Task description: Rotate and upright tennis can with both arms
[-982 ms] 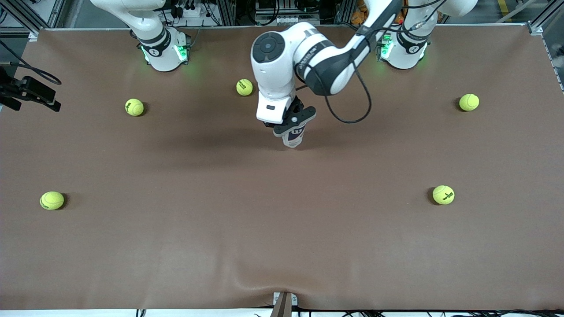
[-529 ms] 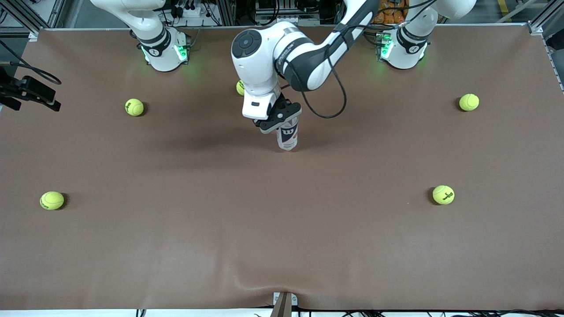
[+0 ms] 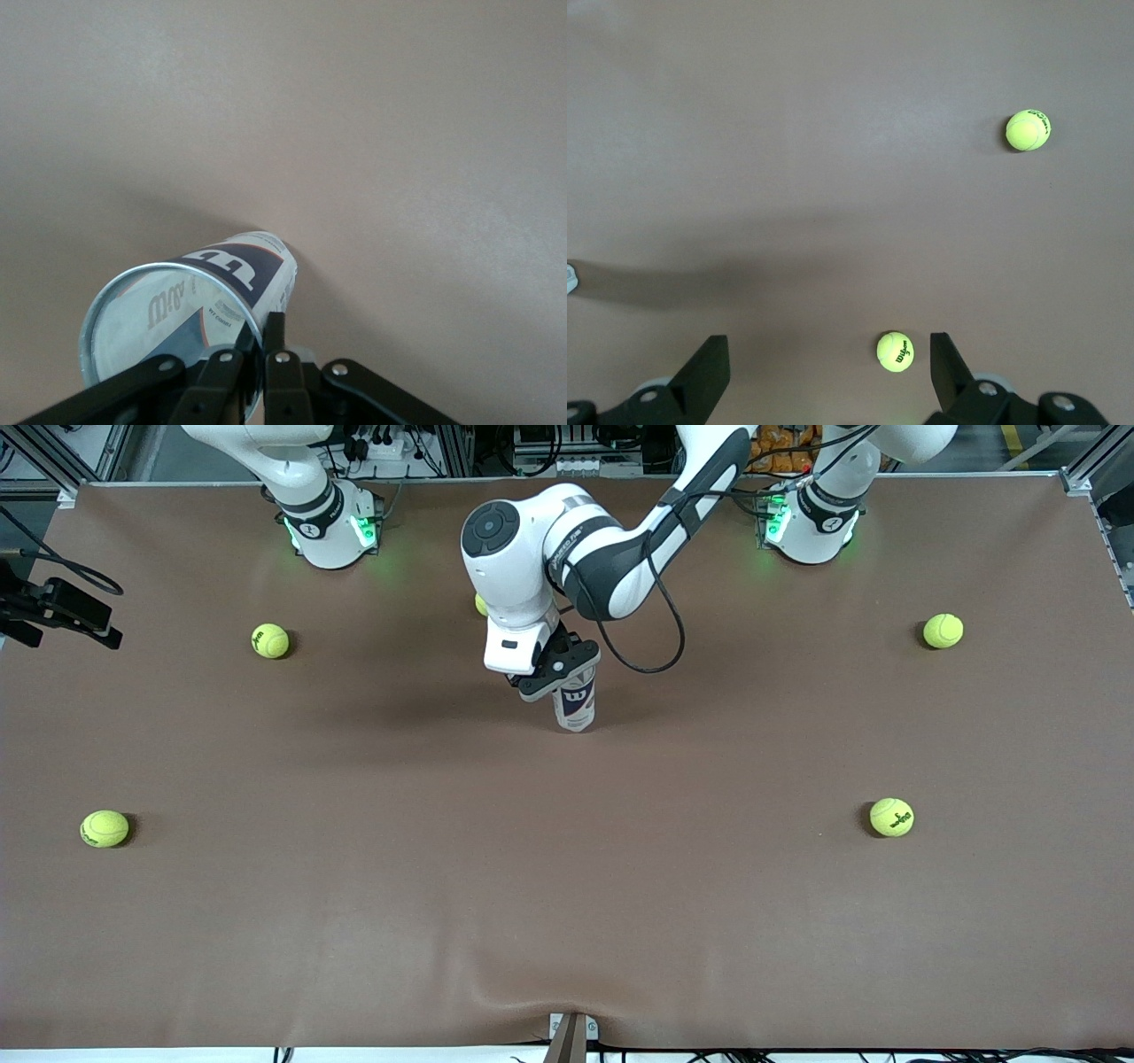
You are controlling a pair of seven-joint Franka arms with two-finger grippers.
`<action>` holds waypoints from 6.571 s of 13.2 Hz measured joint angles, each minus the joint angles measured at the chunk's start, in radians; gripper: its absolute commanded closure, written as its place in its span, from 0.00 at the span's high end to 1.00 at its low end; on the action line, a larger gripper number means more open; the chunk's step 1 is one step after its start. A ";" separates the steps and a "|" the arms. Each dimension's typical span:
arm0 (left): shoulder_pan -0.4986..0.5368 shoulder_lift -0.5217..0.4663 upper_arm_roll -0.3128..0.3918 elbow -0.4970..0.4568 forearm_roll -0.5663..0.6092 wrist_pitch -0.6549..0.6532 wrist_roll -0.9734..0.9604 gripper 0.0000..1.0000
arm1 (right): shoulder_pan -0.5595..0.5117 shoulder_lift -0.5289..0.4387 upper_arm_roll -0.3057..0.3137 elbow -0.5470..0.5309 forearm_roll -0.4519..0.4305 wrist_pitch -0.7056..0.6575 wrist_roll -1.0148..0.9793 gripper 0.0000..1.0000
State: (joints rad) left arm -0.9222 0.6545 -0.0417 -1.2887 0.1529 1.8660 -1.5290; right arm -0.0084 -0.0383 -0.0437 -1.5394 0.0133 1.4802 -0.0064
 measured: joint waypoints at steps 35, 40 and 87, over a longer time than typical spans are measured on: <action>0.159 -0.164 0.004 0.035 -0.048 -0.156 0.215 0.91 | 0.000 -0.002 -0.007 0.000 0.000 -0.005 -0.008 1.00; 0.328 -0.251 0.009 0.036 -0.066 -0.205 0.486 0.91 | 0.001 -0.002 -0.007 0.000 0.000 0.000 -0.009 1.00; 0.870 -0.734 0.106 -0.385 -0.183 -0.200 1.491 1.00 | 0.011 -0.035 -0.013 -0.004 -0.008 0.011 -0.009 1.00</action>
State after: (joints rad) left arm -0.0518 -0.0790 0.0645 -1.6736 -0.0299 1.6656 -0.0380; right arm 0.0025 -0.0730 -0.0570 -1.5430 0.0056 1.4914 -0.0151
